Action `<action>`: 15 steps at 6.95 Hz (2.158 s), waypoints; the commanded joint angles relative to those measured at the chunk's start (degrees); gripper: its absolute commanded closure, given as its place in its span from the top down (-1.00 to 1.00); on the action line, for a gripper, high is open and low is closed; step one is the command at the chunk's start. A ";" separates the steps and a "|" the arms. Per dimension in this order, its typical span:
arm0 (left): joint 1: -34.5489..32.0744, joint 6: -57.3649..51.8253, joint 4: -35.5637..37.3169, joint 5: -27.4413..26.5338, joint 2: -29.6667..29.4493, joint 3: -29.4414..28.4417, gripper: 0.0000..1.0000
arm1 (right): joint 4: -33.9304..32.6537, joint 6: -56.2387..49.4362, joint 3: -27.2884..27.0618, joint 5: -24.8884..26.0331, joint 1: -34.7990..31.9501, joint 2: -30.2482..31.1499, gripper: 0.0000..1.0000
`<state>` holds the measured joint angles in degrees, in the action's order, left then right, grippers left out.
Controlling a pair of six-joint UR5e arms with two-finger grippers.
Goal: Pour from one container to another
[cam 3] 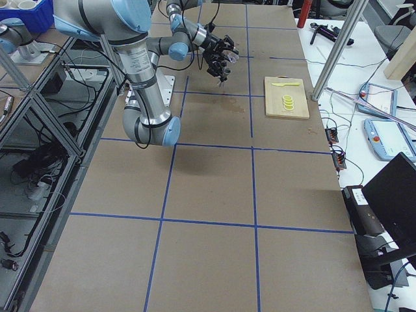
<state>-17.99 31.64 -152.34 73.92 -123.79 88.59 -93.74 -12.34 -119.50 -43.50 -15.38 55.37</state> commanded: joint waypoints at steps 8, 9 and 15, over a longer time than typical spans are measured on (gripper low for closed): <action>-1.16 0.79 -4.20 -0.53 1.53 0.27 -1.00 | 0.05 53.32 -5.11 -9.29 -4.82 5.95 -1.00; -1.78 0.88 -4.20 -0.61 1.62 0.44 -1.00 | 0.13 59.04 -6.87 -14.45 -7.10 8.15 -1.00; -6.87 0.97 -4.46 -0.61 15.47 7.99 -1.00 | 0.05 62.08 -12.42 -27.86 -15.63 20.98 -1.00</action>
<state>-23.64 32.60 -156.66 73.30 -111.95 94.99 -93.68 49.29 -131.87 -69.07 -29.04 73.96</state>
